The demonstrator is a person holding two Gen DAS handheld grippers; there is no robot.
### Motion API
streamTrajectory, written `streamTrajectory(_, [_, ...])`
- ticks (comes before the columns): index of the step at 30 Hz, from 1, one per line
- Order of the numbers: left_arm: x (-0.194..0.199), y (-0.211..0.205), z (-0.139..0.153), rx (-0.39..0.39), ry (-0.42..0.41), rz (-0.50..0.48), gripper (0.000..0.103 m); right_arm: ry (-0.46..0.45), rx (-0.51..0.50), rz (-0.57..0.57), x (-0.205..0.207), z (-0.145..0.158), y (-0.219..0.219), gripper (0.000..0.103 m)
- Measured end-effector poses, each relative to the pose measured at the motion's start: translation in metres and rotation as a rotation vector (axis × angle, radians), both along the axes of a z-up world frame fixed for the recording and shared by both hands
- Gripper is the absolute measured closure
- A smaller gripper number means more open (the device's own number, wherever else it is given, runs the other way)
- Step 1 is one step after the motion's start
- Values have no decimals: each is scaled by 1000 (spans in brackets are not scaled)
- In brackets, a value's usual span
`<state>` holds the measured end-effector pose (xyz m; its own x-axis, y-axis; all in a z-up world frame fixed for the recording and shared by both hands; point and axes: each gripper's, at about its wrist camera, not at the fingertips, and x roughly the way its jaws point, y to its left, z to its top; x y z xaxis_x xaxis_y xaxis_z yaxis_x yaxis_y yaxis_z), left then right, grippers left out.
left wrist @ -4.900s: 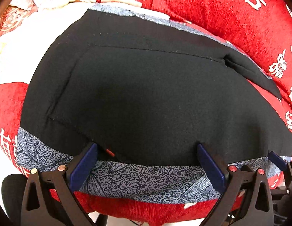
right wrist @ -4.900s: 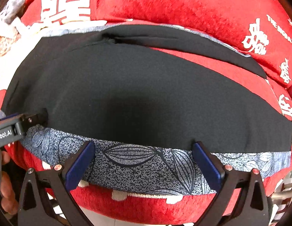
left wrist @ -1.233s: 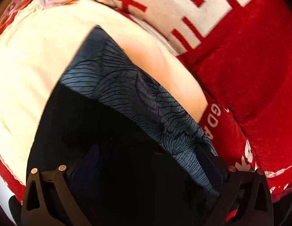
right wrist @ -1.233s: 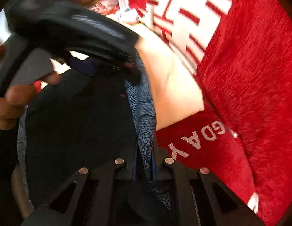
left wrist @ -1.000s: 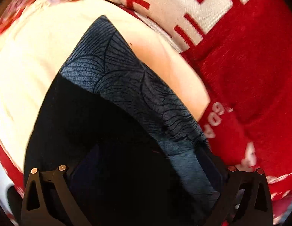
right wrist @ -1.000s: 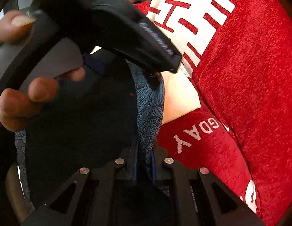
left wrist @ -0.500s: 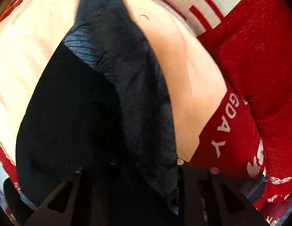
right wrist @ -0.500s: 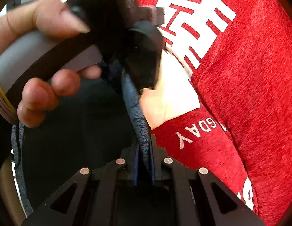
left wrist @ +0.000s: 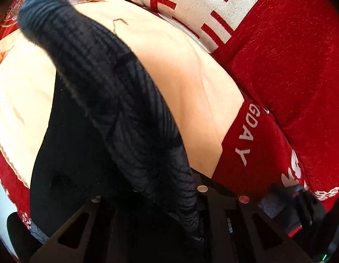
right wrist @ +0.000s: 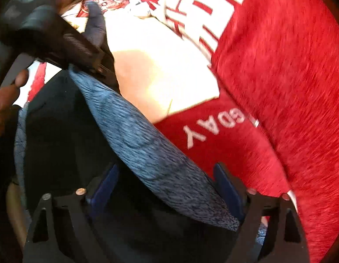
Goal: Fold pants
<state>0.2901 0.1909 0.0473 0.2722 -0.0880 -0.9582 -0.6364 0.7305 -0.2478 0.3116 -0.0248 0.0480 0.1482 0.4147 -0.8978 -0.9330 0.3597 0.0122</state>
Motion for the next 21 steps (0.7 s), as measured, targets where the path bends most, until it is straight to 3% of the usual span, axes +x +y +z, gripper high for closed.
streamTrajectory(1, [-3,0,3,-10,-8,-1,86,18,2,-6,1,3,-3,80])
streamTrajectory(4, [-15,-2,18,-21,-47,-14,86,-45,15,12,-20,20,-11,86])
streamTrajectory(13, [-83,-2,51,-74,-171,-88,86,-396,27,-93,-147,59,-32,87])
streamTrajectory(17, [-129,0,40,-107,-174,-93,86,-507,-27,-94,-216,46,-31,87])
streamTrajectory(21, [-176,8,3,-158,-164,-91,86,-508,-77,-120,-265,13,-24,87])
